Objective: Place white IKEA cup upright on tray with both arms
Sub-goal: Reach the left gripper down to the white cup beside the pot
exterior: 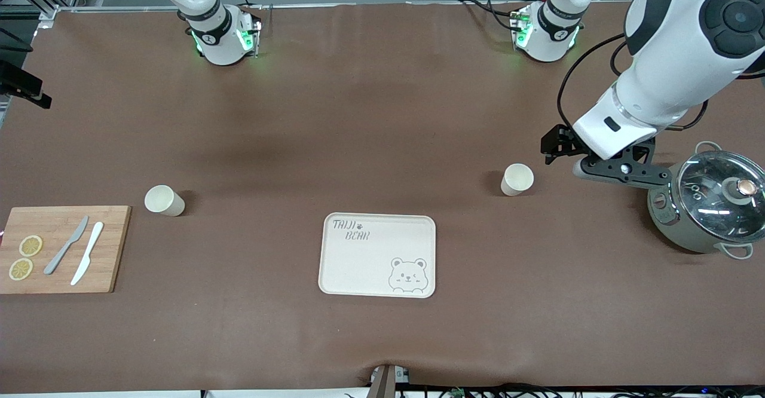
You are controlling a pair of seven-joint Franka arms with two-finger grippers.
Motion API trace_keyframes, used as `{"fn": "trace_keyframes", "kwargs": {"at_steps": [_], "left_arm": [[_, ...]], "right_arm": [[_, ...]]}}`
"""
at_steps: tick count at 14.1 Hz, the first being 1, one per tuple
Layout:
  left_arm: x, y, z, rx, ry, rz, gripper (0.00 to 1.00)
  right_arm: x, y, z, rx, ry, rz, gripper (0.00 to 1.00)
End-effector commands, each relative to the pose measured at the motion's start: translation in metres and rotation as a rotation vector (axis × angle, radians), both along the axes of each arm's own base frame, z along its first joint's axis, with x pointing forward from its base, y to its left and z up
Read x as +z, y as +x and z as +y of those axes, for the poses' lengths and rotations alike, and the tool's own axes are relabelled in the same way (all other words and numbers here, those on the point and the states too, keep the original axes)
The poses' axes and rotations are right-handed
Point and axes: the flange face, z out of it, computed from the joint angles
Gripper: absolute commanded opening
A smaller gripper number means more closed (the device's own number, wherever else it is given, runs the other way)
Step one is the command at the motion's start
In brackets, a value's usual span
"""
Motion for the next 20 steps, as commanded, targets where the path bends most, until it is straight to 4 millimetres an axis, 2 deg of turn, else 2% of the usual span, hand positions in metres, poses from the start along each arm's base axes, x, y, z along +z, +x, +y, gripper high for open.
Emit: {"fn": "trace_keyframes", "kwargs": {"at_steps": [1,4,7,9,10,11,13,16,20], "left_arm": [[0.006,0.0,-0.003,0.011,0.006,-0.015,1.0],[0.009,0.0,-0.002,0.009,0.009,-0.02,1.0],[0.003,-0.004,-0.024,-0.031,-0.004,-0.017,1.0],[0.001,-0.003,-0.018,-0.034,-0.006,-0.023,1.0],[-0.004,-0.003,-0.016,-0.036,0.005,-0.015,1.0],[-0.017,-0.006,-0.02,-0.047,0.018,-0.013,1.0],[-0.042,-0.013,-0.012,-0.064,0.038,-0.046,1.0],[-0.095,-0.03,-0.007,-0.073,0.025,-0.086,1.0],[-0.174,-0.048,0.007,-0.08,0.03,-0.057,1.0]], "right_arm": [[0.003,0.004,-0.001,-0.009,-0.015,0.0,1.0],[0.003,0.004,0.001,-0.006,-0.013,0.0,1.0],[0.0,0.006,0.001,-0.007,-0.011,0.004,1.0],[-0.001,0.006,-0.001,-0.007,-0.013,0.008,1.0],[-0.012,0.012,-0.005,-0.016,-0.011,0.028,1.0],[-0.02,0.016,-0.009,-0.023,-0.011,0.042,1.0],[-0.02,0.016,-0.009,-0.022,-0.013,0.041,1.0],[-0.026,0.019,-0.011,-0.022,-0.017,0.056,1.0],[-0.065,0.04,-0.009,-0.016,-0.037,0.121,1.0]]}}
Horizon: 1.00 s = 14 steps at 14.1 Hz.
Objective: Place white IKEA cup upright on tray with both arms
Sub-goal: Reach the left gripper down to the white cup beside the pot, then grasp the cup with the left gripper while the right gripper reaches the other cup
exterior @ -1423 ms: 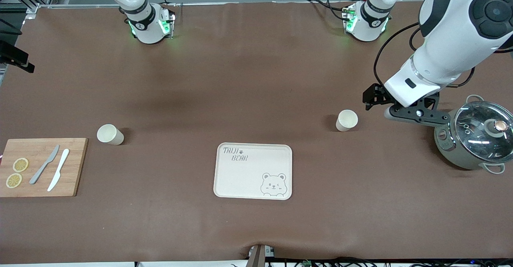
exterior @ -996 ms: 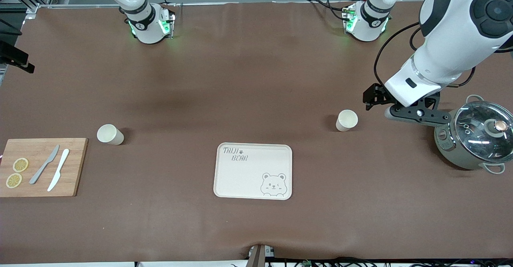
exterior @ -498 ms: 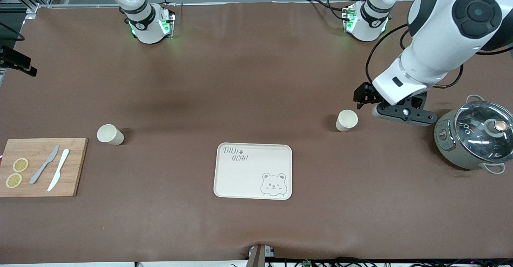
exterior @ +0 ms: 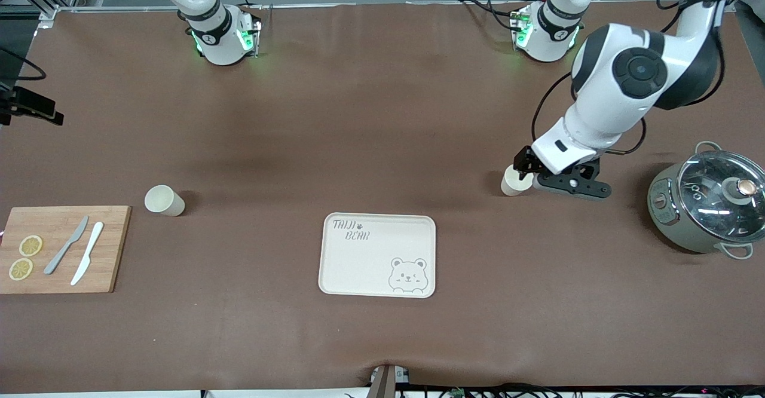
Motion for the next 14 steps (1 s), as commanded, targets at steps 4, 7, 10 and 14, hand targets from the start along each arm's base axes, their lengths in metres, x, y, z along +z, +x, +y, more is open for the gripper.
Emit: {"fn": "trace_keyframes", "kwargs": {"at_steps": [4,7,10,14], "left_arm": [[-0.071,-0.03,0.031,-0.007,0.028,0.033,1.0],[-0.09,-0.039,0.037,-0.007,0.026,0.034,1.0],[-0.117,-0.042,0.037,-0.01,0.012,0.004,1.0],[-0.161,-0.043,0.043,-0.007,-0.004,-0.017,1.0]], "right_arm": [[-0.05,0.027,-0.014,-0.019,-0.036,0.075,1.0],[-0.075,0.036,-0.016,-0.021,-0.041,0.075,1.0],[-0.082,0.034,-0.015,-0.023,-0.037,0.088,1.0],[-0.095,0.028,-0.021,-0.039,-0.022,0.108,1.0]]}}
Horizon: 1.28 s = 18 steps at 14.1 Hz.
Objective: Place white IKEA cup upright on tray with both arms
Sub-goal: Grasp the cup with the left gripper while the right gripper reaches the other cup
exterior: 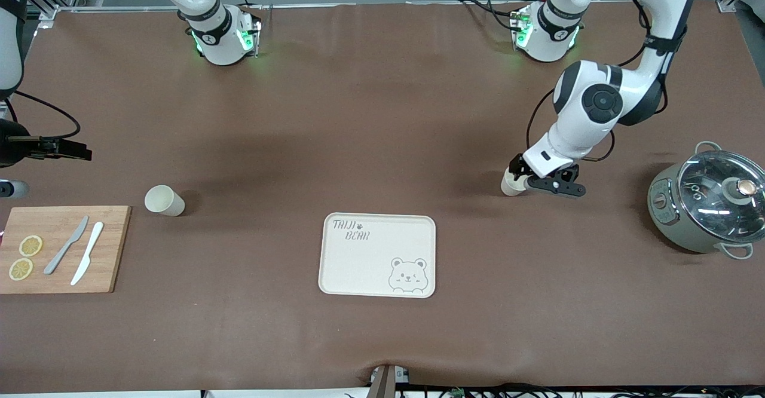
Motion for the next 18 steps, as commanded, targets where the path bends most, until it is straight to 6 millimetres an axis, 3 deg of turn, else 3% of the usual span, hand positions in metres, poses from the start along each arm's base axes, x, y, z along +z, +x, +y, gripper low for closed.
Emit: {"fn": "trace_keyframes", "kwargs": {"at_steps": [1,6,11,18], "left_arm": [[-0.027,-0.004,0.003,-0.024,0.002,-0.015,1.0],[-0.042,-0.013,0.009,-0.017,-0.002,-0.019,1.0],[-0.045,-0.008,0.03,0.004,0.001,-0.016,1.0],[-0.047,-0.012,0.026,0.003,0.001,-0.01,1.0]], "right_arm": [[-0.009,-0.011,-0.007,-0.019,-0.001,0.001,1.0],[-0.017,-0.011,-0.007,-0.02,-0.001,-0.009,1.0],[-0.03,-0.012,-0.011,-0.03,0.001,-0.012,1.0],[-0.039,-0.011,-0.01,-0.031,0.003,-0.016,1.0]]}}
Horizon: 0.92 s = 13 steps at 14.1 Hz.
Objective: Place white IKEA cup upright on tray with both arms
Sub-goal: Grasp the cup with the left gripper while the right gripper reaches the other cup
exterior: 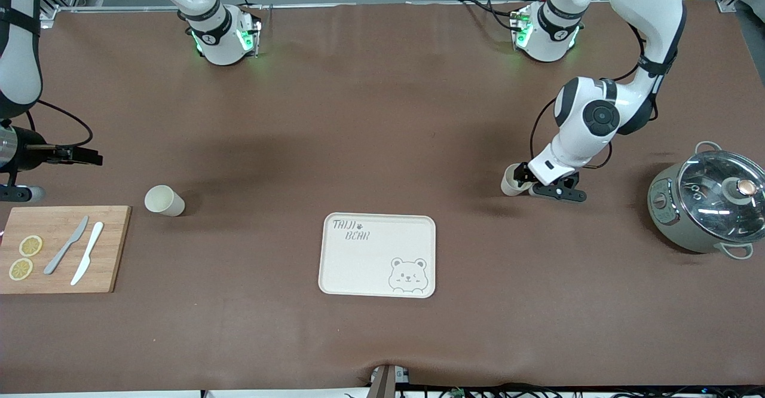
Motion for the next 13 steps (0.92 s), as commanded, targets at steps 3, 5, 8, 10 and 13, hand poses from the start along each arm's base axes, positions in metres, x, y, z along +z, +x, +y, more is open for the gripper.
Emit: {"fn": "trace_keyframes", "kwargs": {"at_steps": [3,5,8,10,13], "left_arm": [[0.001,-0.009,-0.007,-0.013,0.002,-0.011,1.0],[0.004,-0.011,-0.017,0.003,-0.007,-0.015,0.07],[0.005,-0.01,-0.02,-0.005,-0.009,-0.018,0.0],[0.005,-0.01,-0.025,-0.004,-0.013,-0.017,0.0],[0.004,-0.009,-0.027,-0.004,-0.014,-0.019,0.0]], "right_arm": [[-0.01,-0.008,0.0,-0.015,0.002,-0.015,1.0],[-0.018,-0.009,0.0,-0.018,0.0,-0.021,1.0],[-0.035,-0.009,0.0,-0.016,-0.001,-0.037,1.0],[-0.038,-0.008,0.0,-0.028,0.021,-0.052,1.0],[-0.06,-0.011,0.005,-0.028,0.029,-0.069,1.0]]}}
